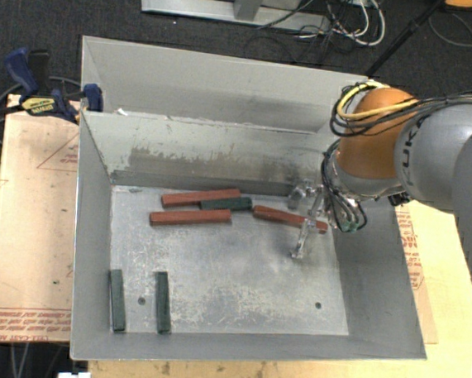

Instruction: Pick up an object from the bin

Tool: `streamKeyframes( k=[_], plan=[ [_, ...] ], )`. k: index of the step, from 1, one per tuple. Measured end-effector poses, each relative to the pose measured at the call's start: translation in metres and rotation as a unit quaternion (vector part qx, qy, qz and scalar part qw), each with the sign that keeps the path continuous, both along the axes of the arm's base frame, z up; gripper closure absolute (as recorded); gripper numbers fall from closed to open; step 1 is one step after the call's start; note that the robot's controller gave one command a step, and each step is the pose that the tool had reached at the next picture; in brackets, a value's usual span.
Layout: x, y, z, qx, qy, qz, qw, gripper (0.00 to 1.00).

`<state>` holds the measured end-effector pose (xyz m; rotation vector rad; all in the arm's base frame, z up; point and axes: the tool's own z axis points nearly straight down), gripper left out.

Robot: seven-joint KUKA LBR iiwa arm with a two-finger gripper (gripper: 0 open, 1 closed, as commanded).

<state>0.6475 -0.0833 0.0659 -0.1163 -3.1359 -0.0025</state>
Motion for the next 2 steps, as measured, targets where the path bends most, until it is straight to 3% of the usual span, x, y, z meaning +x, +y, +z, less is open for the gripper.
streamKeyframes(
  k=[1,2],
  plan=[
    [0.002,0.000,0.005,-0.001,-0.0032,0.001,1.0000,1.00],
    [-0.003,0.001,0.170,-0.002,-0.0082,0.090,0.9959,1.00]
  ],
)
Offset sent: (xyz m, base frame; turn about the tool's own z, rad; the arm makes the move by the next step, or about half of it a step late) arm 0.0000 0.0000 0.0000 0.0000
